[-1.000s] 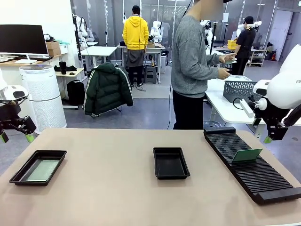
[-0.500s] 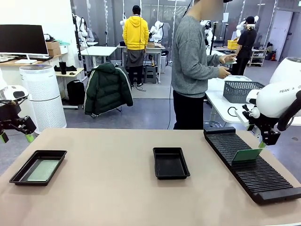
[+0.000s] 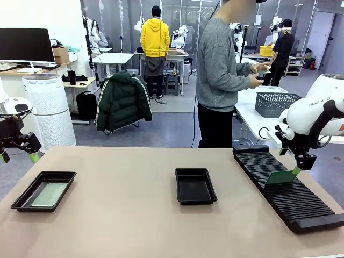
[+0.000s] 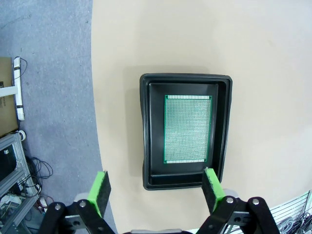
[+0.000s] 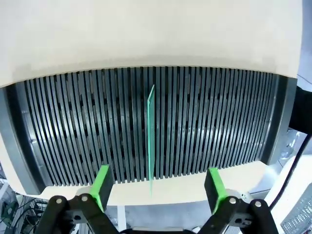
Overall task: Inspect and transfer BCBs to ESD trays.
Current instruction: Pick up the Blank PCB from the PCB Rack and place it in the right ESD tray.
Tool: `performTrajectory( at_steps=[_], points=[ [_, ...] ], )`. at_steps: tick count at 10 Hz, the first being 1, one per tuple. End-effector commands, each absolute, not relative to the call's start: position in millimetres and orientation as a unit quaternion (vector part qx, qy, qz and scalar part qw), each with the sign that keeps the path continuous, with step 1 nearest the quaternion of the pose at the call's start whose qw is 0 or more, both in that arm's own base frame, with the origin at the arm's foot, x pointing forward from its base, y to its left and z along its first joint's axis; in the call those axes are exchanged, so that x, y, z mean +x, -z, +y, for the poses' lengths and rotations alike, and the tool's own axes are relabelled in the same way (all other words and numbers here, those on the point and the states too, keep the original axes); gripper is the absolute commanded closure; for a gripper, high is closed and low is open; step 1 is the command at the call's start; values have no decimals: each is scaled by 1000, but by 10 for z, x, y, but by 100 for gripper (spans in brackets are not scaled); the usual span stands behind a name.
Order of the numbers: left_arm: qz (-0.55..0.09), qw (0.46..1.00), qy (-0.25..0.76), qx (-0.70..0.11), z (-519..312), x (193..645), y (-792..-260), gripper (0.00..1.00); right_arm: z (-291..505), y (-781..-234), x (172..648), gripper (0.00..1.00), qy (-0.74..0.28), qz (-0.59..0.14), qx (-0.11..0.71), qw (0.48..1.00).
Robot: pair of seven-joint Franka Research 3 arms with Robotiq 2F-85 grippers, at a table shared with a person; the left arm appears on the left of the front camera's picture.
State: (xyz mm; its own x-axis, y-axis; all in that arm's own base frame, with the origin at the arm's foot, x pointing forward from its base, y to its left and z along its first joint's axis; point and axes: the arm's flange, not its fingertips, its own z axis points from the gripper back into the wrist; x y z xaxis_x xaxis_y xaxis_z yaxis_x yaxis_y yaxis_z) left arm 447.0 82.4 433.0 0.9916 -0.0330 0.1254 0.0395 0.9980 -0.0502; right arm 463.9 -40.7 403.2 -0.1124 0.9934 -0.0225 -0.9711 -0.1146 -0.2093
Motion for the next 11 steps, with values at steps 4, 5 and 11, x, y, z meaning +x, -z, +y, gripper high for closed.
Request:
performTrajectory(
  at_steps=[4, 5, 11],
  points=[
    [-66, 997, 19, -25, 831, 4462, -4312, 0, -524, -3784, 4706, 3, -752, -98, -57, 649],
    [-66, 997, 19, -25, 831, 4462, -4312, 0, -530, -3755, 4720, 7, -750, -103, -55, 651],
    [-66, 997, 19, -25, 831, 4462, -4312, 0, -552, -3687, 4839, 40, -745, -87, -41, 660]
  ],
)
